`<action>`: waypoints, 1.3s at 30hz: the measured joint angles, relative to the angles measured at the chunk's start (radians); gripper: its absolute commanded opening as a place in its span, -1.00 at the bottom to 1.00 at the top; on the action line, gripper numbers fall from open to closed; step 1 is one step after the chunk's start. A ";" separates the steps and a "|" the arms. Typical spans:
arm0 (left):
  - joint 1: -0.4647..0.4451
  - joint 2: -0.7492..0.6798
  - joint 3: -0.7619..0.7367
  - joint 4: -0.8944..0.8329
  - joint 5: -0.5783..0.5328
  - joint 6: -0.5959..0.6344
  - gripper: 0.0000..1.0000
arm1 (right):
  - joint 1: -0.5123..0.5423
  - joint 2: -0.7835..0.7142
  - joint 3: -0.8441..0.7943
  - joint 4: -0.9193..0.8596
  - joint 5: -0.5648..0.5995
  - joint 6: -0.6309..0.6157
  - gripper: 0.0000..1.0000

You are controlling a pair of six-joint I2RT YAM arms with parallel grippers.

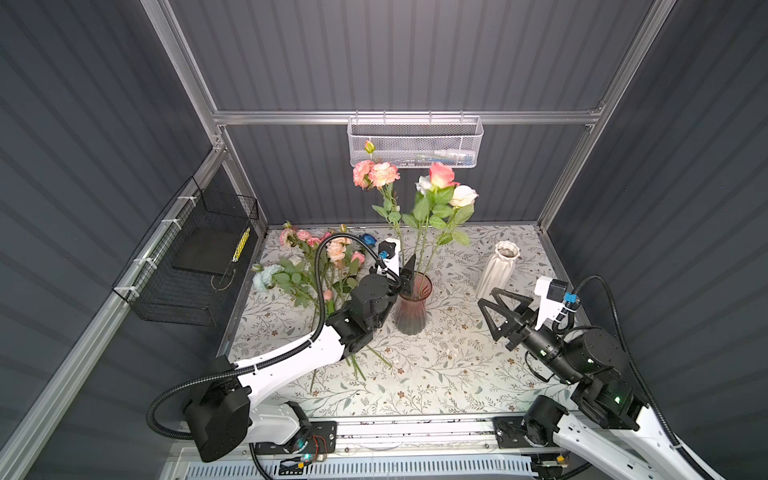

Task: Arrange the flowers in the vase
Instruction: 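Carry the pink rose over the pink vase and lower it in with left, then open the left gripper and move it back down to the bouquet stems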

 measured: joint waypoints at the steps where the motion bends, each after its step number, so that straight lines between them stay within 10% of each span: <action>1: 0.000 -0.021 -0.007 -0.009 0.001 -0.011 0.21 | 0.000 -0.001 0.000 0.000 0.000 0.000 0.48; 11: 0.000 -0.323 -0.048 -0.161 0.014 -0.177 0.97 | 0.000 -0.025 -0.006 0.000 -0.004 0.010 0.55; 21: 0.000 -0.445 -0.100 -0.486 -0.050 -0.296 0.99 | 0.000 -0.036 -0.118 -0.031 -0.007 0.053 0.65; 27: 0.074 -0.473 -0.146 -0.693 -0.068 -0.385 0.51 | 0.000 -0.033 -0.194 -0.061 -0.011 0.095 0.64; 32: 0.377 -0.414 -0.209 -0.755 0.108 -0.444 0.36 | 0.000 -0.027 -0.202 -0.070 -0.013 0.104 0.63; 39: 0.509 -0.155 -0.230 -0.711 0.308 -0.448 -0.12 | 0.000 -0.027 -0.202 -0.072 -0.022 0.104 0.63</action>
